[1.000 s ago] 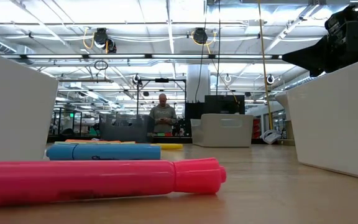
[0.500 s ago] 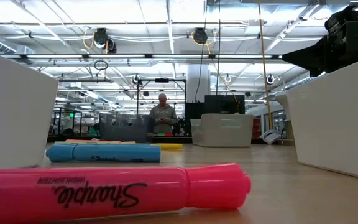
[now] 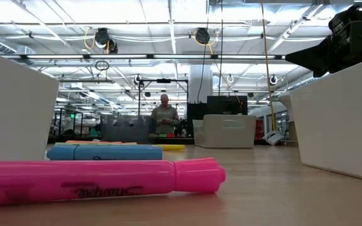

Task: Pick & Place Markers
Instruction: Put the pink marker pen into the left white bin

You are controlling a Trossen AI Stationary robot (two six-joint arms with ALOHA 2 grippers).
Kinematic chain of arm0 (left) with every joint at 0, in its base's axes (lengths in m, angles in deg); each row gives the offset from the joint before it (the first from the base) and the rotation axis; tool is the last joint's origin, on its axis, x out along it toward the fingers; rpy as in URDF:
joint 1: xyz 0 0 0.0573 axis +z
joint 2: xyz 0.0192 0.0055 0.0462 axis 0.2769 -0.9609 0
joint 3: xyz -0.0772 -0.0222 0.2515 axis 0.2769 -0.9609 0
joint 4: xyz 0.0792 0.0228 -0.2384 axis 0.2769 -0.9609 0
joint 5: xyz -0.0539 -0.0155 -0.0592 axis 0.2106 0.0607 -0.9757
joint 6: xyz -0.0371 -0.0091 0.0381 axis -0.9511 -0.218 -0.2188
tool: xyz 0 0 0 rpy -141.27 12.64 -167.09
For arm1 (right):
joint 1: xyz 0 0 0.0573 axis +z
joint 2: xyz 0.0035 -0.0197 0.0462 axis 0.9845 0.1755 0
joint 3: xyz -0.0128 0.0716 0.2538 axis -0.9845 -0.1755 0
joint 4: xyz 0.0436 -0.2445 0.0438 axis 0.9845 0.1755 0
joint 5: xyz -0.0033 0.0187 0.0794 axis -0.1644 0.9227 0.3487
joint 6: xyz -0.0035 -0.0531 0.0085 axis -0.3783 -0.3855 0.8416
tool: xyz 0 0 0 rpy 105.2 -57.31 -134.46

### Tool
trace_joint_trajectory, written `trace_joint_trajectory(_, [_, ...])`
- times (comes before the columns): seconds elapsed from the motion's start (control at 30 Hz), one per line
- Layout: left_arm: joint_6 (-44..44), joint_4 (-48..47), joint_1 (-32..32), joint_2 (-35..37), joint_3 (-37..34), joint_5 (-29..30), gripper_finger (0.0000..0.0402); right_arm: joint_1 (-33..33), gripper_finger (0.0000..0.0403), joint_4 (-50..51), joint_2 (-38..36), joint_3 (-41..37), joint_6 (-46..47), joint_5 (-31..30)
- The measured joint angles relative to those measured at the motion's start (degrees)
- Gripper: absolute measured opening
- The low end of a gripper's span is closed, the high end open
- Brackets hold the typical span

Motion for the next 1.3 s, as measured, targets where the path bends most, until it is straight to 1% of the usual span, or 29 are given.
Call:
trace_joint_trajectory(0.1, [-0.10, -6.01, -0.05, -3.24, 2.41, 2.70, 0.0251, 0.00, 0.0000, 0.00, 0.00, 0.00, 0.00, 0.02])
trace_joint_trajectory(0.2, [-0.07, -7.88, -0.26, -4.87, 1.83, 3.78, 0.0251, 0.00, 0.0000, 0.01, 0.00, 0.01, -0.01, 0.00])
trace_joint_trajectory(0.3, [-2.12, -8.11, -0.05, -5.78, 1.10, 3.82, 0.0251, -0.01, 0.0000, 0.00, -0.02, 0.01, -0.01, 0.00])
trace_joint_trajectory(0.4, [-4.06, -5.04, 0.26, -6.92, 1.06, 4.14, 0.0251, -0.01, 0.0000, 0.00, 0.00, 0.00, -0.01, 0.00])
trace_joint_trajectory(0.7, [-2.20, 7.89, 1.45, -7.53, 1.02, 3.58, 0.0251, 0.00, 0.0000, -0.11, -0.02, 0.00, 0.00, 0.00])
trace_joint_trajectory(0.77, [-2.10, 8.98, 2.02, -7.53, 1.04, 1.53, 0.0251, -0.01, 0.0000, -0.02, 0.00, 0.01, -0.01, 0.00])
trace_joint_trajectory(0.9, [2.51, 8.67, 2.79, -7.53, 1.04, -7.83, 0.0251, 0.00, 0.0000, -0.02, 0.00, 0.00, 0.00, 0.00])
trace_joint_trajectory(0.97, [4.37, 7.67, 2.43, -7.51, 1.06, -9.22, 0.0251, 0.00, 0.0000, -0.02, 0.00, 0.00, -0.02, 0.00])
trace_joint_trajectory(1.03, [4.45, 5.72, 1.93, -7.51, 1.06, -7.17, 0.0251, -0.01, 0.0000, -0.01, 0.00, 0.01, -0.01, 0.00])
trace_joint_trajectory(1.23, [1.47, -5.40, 0.83, -7.51, 1.02, 6.66, 0.0251, 0.00, 0.0000, 0.00, 0.00, 0.02, -0.02, 0.00])
trace_joint_trajectory(1.3, [0.15, -7.15, 0.54, -7.51, 0.28, 10.38, 0.0251, -0.01, 0.0000, 0.00, 0.00, 0.01, 0.00, 0.00])
